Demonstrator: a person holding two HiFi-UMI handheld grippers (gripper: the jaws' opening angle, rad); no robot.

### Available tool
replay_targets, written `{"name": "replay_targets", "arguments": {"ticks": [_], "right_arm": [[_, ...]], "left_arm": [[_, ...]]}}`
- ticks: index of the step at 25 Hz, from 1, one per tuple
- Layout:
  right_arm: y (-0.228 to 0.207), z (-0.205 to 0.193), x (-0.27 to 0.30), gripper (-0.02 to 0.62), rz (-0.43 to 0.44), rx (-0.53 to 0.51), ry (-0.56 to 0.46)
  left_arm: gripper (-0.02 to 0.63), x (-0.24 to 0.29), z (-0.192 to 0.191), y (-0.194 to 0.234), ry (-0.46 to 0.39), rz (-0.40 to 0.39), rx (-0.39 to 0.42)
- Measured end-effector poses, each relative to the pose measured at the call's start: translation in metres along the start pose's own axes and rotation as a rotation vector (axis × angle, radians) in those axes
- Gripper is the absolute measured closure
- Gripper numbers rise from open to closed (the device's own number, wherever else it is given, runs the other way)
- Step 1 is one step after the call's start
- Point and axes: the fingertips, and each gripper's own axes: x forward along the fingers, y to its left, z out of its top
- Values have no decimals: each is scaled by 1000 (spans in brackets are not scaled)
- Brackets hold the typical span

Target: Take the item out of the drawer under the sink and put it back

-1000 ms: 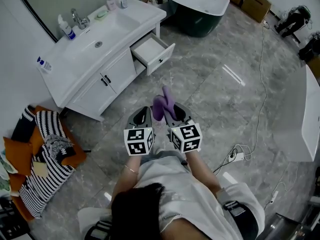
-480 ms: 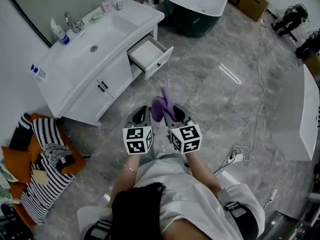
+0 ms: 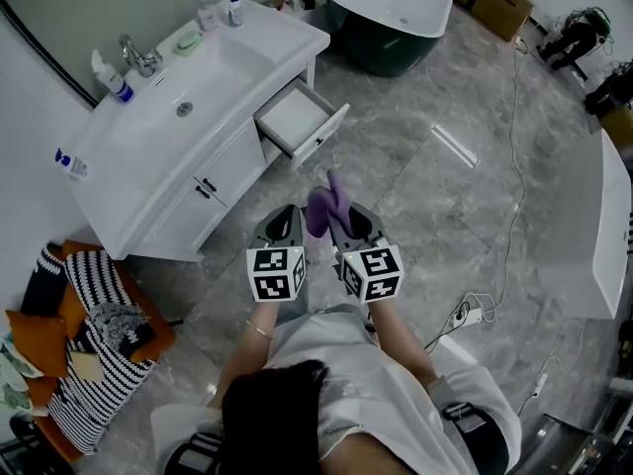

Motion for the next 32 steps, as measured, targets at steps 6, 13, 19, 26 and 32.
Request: {"name": "replay_targets", "arguments": {"ticks": [6, 13, 19, 26, 32], "right_arm": [[6, 9, 39, 508, -4, 1, 12], [14, 27, 87, 508, -42, 9, 12], [21, 40, 117, 508, -62, 0, 11], [24, 46, 135, 508, -77, -8, 18], [19, 49, 140, 508, -91, 1, 8]], "left_arm": [[603, 21, 17, 31, 2, -9, -9], [603, 45, 40, 74, 7, -38, -3], [603, 62, 59, 97, -3, -67, -1], [603, 73, 67, 115, -4, -81, -5], [603, 78, 71, 119, -7, -97, -4]]}}
